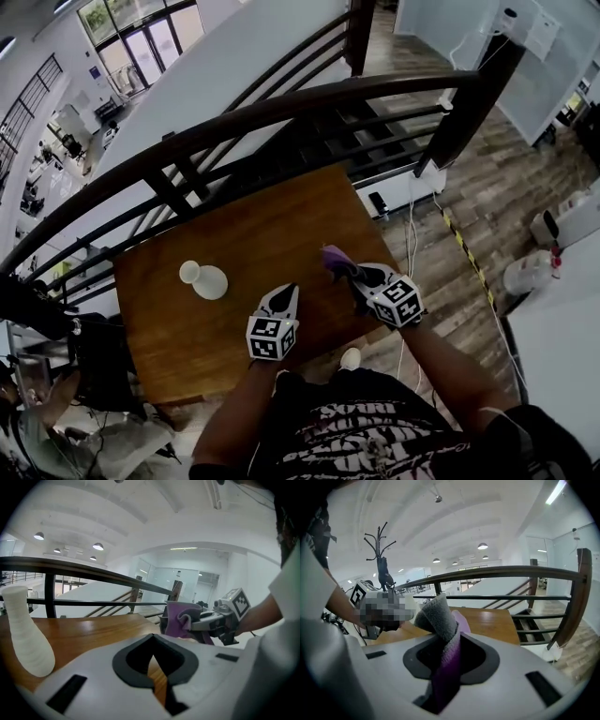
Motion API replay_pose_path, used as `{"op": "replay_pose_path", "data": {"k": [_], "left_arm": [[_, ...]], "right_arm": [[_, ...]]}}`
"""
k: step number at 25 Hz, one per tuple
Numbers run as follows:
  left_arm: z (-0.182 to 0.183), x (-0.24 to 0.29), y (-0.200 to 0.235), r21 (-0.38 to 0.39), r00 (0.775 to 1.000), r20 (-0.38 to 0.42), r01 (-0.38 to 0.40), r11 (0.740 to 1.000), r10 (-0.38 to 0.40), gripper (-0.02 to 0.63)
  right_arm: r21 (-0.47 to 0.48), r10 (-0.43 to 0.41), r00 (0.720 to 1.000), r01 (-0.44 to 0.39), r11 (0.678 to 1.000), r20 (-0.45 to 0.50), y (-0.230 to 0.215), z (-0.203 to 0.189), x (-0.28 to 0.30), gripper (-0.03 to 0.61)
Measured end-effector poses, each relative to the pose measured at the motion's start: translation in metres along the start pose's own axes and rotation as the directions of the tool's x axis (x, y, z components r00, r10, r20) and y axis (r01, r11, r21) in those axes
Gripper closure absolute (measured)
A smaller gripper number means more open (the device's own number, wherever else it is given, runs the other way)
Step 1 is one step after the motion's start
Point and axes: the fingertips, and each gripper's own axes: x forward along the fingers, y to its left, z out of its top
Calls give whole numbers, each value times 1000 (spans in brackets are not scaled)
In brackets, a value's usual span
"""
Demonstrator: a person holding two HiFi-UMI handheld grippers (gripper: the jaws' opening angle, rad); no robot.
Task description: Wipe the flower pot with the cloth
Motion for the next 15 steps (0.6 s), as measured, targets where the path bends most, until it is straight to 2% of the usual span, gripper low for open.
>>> {"op": "replay_pose_path", "data": {"k": [7, 15], "left_arm": [[-29, 19, -34, -41, 999, 2, -52, 998, 52, 615], [-73, 29, -41, -51, 994, -59, -95, 994, 92, 615]], "right_arm": [[5, 67, 997, -67, 998, -49, -28, -44, 0, 508], [10, 100, 984, -99, 995, -149, -38, -96, 35, 508]]}}
